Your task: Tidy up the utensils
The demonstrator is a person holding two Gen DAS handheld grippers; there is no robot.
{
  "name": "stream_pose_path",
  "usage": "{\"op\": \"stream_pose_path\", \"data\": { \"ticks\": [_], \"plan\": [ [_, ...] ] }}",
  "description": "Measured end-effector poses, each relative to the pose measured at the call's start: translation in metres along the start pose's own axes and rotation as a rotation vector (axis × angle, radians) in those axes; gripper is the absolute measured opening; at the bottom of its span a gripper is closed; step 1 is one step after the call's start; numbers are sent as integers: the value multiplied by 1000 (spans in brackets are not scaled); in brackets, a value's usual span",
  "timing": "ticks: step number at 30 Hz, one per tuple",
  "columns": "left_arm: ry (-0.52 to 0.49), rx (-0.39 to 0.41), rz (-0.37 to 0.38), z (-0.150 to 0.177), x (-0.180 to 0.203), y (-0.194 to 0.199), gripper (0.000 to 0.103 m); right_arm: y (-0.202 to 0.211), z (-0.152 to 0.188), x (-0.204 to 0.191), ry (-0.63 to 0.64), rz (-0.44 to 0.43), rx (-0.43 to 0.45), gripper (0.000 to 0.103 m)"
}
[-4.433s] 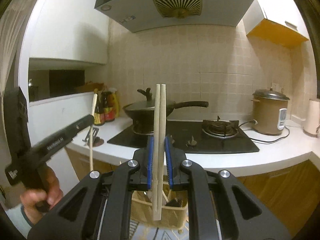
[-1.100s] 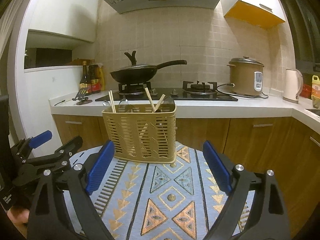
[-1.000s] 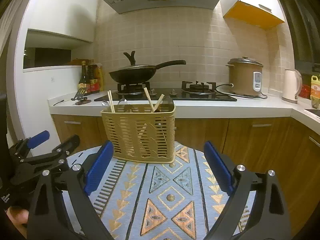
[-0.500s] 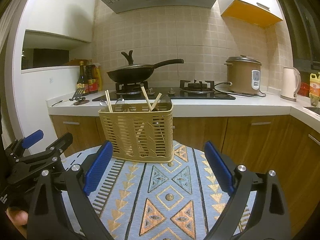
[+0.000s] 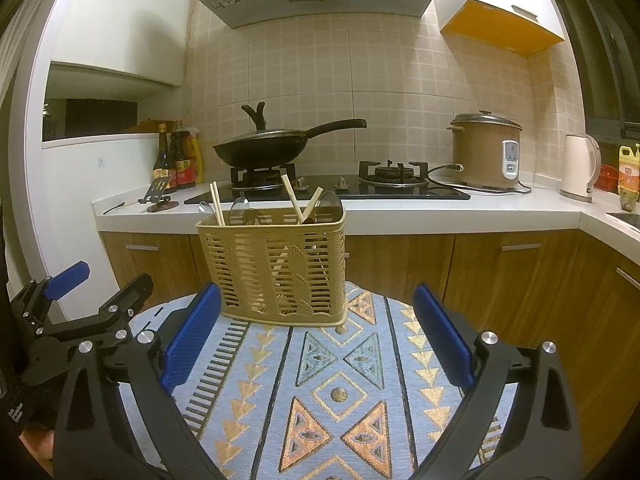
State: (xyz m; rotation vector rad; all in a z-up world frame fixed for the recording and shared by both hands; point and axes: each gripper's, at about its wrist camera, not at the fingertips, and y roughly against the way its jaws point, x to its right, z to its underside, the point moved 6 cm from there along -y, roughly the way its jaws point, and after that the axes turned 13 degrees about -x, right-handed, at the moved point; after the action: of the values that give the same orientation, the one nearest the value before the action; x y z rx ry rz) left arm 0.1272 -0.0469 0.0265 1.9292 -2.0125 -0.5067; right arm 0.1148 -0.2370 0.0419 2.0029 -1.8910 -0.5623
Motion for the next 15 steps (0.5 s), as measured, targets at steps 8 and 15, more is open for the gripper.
{"op": "stream_pose_path", "data": {
  "ticks": [8, 15],
  "plan": [
    [2, -3, 4, 0, -1, 0, 93, 0, 1, -2, 3, 1, -5, 94],
    [6, -5, 8, 1, -2, -1, 93, -1, 2, -4, 6, 2, -8, 95]
  ]
}}
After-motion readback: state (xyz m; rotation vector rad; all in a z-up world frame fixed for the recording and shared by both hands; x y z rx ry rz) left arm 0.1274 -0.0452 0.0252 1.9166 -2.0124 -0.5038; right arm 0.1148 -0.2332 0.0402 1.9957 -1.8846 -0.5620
